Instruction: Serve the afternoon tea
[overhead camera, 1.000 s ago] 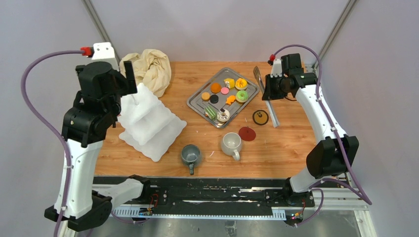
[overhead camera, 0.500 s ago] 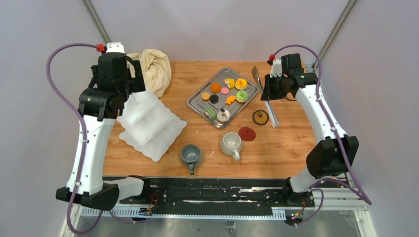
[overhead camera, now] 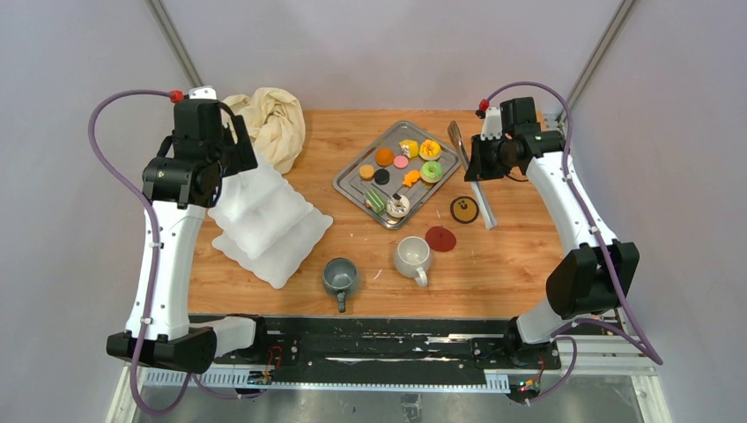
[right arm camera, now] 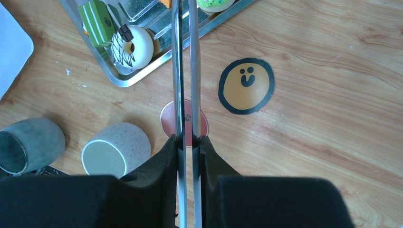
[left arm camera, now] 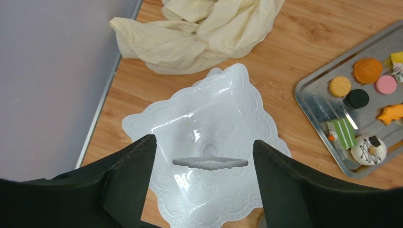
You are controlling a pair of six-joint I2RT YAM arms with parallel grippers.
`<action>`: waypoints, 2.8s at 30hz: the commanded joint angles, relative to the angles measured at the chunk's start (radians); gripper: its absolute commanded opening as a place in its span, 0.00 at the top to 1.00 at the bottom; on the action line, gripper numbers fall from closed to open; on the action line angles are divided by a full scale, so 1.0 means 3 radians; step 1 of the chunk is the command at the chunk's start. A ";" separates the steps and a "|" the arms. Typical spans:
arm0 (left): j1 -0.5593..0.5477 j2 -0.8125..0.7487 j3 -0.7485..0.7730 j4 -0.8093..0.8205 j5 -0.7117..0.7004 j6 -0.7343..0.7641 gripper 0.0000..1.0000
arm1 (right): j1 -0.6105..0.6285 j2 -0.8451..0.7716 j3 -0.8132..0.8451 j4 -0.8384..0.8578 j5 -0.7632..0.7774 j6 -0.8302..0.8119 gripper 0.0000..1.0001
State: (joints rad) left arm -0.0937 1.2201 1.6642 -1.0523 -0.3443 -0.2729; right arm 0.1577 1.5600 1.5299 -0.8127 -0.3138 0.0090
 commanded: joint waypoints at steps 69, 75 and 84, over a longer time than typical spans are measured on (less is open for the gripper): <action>0.0026 -0.0195 -0.0367 0.1108 -0.0065 -0.0991 0.47 | 0.0254 0.0068 -0.0490 -0.0105 0.0395 -0.0014 0.86; 0.0026 -0.0170 -0.0479 0.1184 0.0073 -0.1038 0.36 | 0.0263 0.0232 -0.0439 -0.0156 0.0437 -0.0024 0.81; 0.0026 -0.0236 -0.0469 0.1205 0.0248 -0.0871 0.23 | 0.0270 0.0333 -0.0381 -0.0157 0.0465 -0.0016 0.74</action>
State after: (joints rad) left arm -0.0929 1.1828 1.5177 -0.7322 -0.2981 -0.5598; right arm 0.2241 1.6535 1.3842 -0.8402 -0.1886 0.0074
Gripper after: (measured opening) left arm 0.741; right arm 0.254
